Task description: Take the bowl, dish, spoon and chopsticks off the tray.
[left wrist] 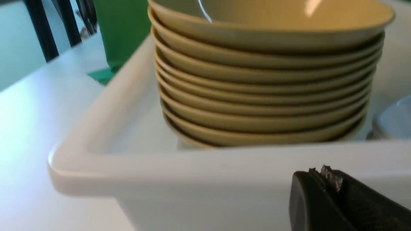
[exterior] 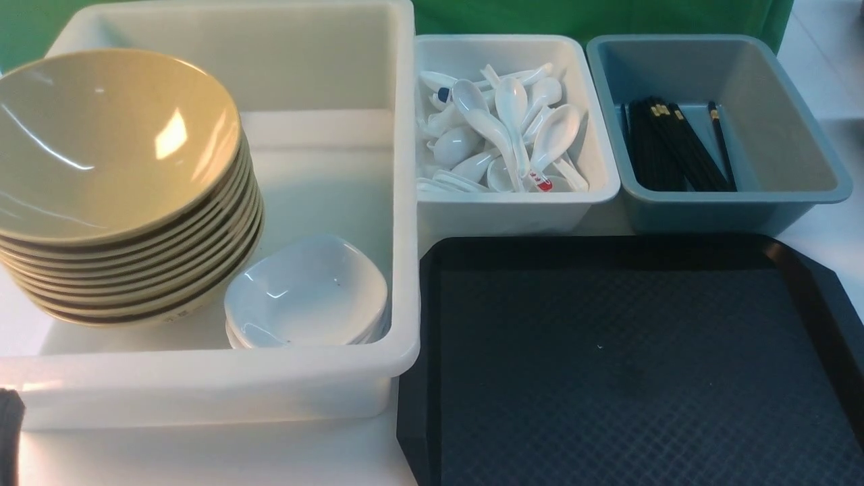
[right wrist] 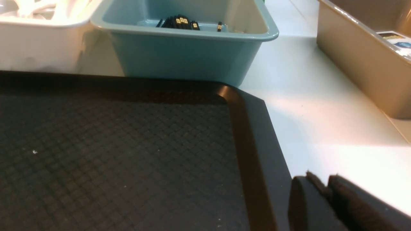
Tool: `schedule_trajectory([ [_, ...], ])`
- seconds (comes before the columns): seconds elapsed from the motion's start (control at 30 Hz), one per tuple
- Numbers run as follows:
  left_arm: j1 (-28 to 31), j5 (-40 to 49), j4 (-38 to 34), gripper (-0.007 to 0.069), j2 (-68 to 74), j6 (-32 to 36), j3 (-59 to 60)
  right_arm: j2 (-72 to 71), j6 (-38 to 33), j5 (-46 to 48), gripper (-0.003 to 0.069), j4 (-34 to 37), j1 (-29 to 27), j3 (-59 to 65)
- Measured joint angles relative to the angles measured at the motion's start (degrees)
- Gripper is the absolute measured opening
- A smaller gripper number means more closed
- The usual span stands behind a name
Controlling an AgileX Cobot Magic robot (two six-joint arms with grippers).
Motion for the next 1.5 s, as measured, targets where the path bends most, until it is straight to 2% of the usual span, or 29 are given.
schedule_trajectory([
  [0.13, -2.5, 4.6, 0.4, -0.0011, 0.0, -1.0, 0.0, 0.0, 0.0, 0.0, 0.0120, 0.0, 0.0, 0.0],
  [1.5, -3.3, 4.6, 0.4, -0.0011, -0.2, -1.0, 0.0, 0.0, 0.0, 0.0, 0.0158, 0.0, 0.0, 0.0],
])
